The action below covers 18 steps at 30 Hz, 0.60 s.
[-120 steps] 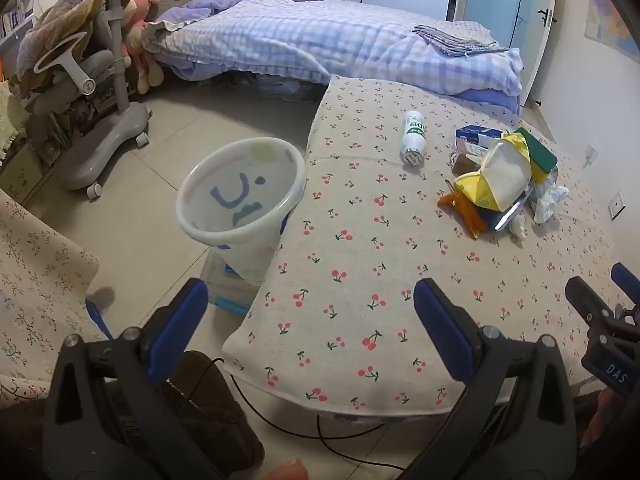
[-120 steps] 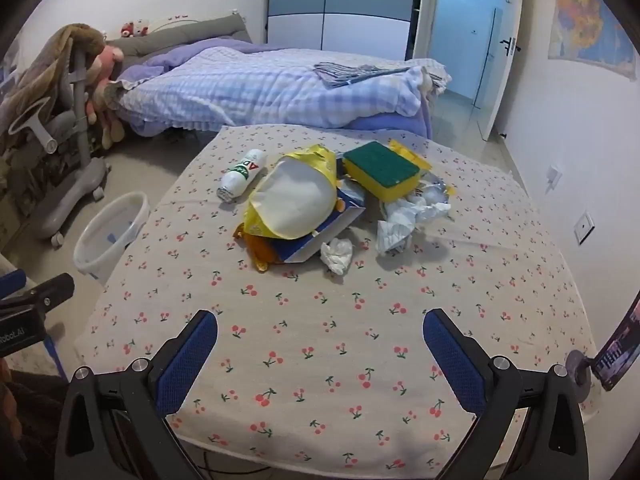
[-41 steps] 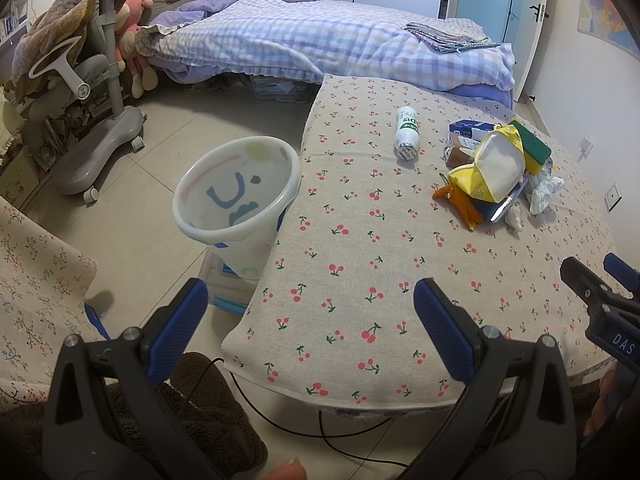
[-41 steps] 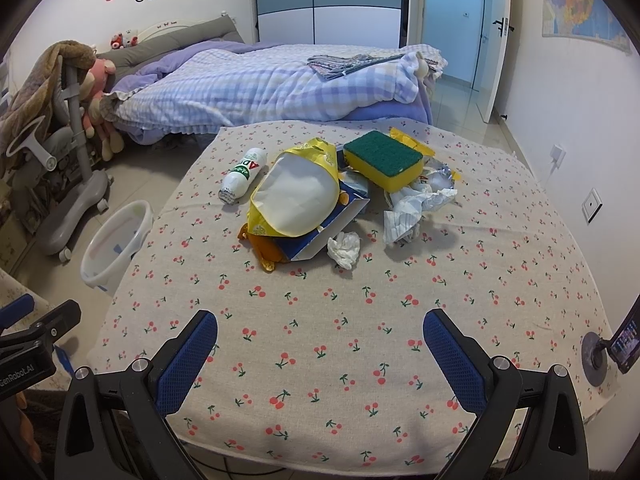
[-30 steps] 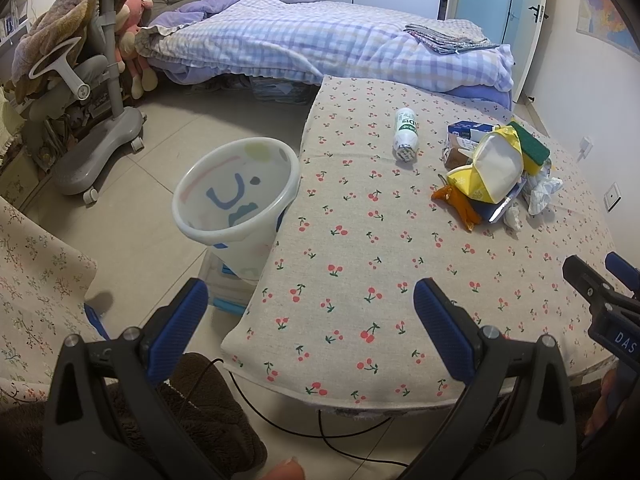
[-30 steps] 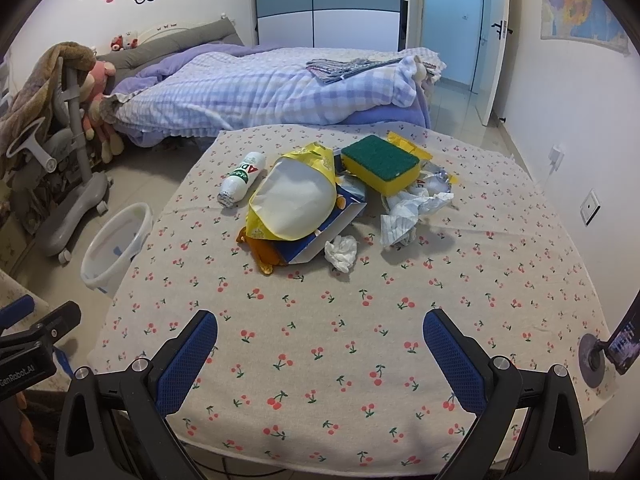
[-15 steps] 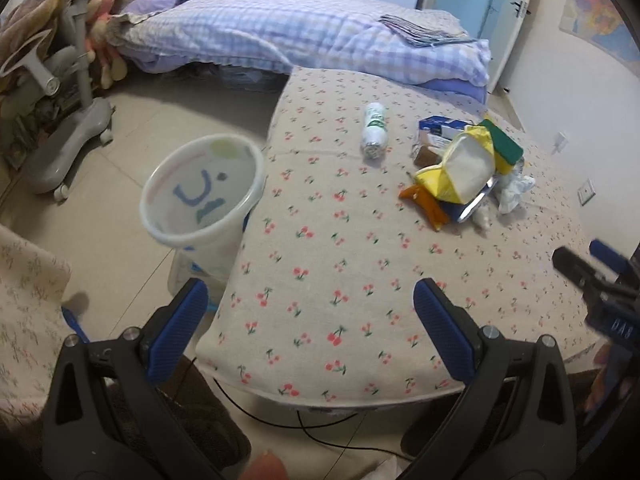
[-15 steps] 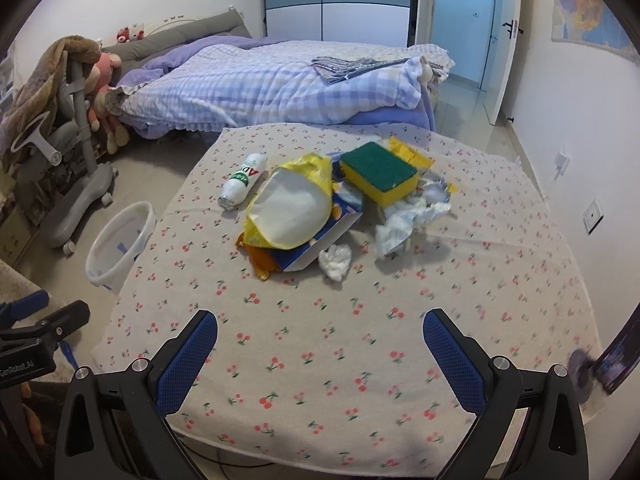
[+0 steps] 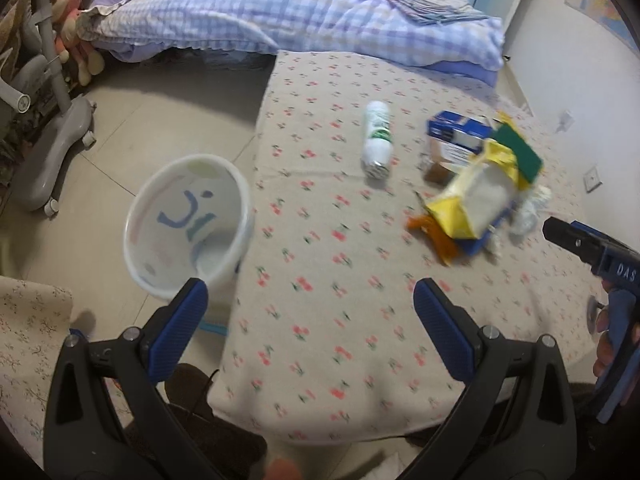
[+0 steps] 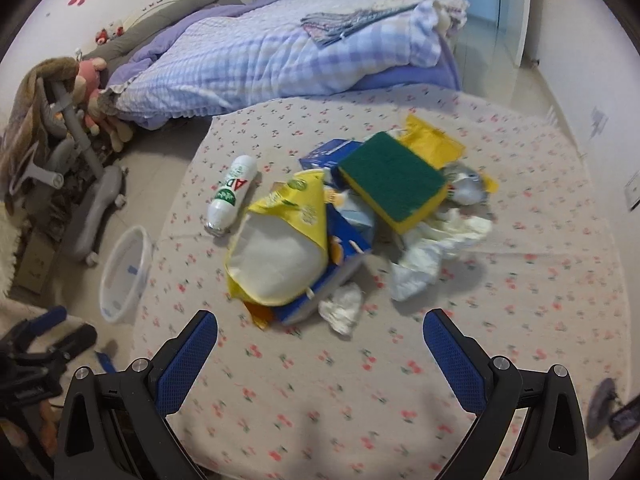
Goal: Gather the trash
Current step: 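Grasp the white bottle with the left tool while the right tool grasps the yellow bag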
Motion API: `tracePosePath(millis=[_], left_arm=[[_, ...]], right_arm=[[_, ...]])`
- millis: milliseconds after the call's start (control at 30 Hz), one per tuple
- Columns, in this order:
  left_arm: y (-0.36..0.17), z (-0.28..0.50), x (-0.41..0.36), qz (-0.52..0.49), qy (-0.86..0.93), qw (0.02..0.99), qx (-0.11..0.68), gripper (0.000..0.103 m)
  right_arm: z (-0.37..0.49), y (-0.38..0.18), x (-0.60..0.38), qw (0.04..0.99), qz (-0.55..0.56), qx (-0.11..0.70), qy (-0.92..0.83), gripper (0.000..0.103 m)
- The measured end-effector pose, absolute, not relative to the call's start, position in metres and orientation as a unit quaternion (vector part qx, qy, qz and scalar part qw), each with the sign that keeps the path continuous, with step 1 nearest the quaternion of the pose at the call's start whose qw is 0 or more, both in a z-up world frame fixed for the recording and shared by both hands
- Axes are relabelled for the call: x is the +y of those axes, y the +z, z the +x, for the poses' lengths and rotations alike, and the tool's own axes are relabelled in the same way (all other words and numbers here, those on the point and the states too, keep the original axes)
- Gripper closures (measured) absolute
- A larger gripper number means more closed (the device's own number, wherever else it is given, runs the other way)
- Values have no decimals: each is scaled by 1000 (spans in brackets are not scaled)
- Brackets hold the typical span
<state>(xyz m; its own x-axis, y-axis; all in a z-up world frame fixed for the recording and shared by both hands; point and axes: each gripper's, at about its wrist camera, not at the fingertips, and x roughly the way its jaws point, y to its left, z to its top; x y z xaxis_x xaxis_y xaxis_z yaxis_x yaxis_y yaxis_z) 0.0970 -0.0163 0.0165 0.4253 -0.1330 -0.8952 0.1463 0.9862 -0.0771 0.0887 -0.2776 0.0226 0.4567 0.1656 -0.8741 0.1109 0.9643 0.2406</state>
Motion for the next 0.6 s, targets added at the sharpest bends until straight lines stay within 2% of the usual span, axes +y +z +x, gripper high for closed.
tracePosePath(millis=[333, 367, 433, 467, 533, 600], left_arm=[[-14, 137, -1, -57, -93, 819, 563, 1], [-16, 141, -3, -61, -94, 818, 565, 1], [-20, 150, -9, -64, -97, 815, 568, 1], [-22, 155, -14, -65, -100, 814, 568, 1], [-25, 163, -22, -65, -105, 814, 567, 2], [-27, 172, -32, -66, -110, 815, 565, 7]], right_arm=[[157, -14, -265, 809, 190, 556, 9, 2], [161, -16, -265, 808, 194, 557, 8, 5], [166, -19, -265, 806, 198, 558, 7, 30], [168, -21, -265, 804, 207, 557, 12, 35], [170, -20, -267, 800, 217, 558, 11, 36], [169, -14, -267, 805, 216, 552, 16, 36]])
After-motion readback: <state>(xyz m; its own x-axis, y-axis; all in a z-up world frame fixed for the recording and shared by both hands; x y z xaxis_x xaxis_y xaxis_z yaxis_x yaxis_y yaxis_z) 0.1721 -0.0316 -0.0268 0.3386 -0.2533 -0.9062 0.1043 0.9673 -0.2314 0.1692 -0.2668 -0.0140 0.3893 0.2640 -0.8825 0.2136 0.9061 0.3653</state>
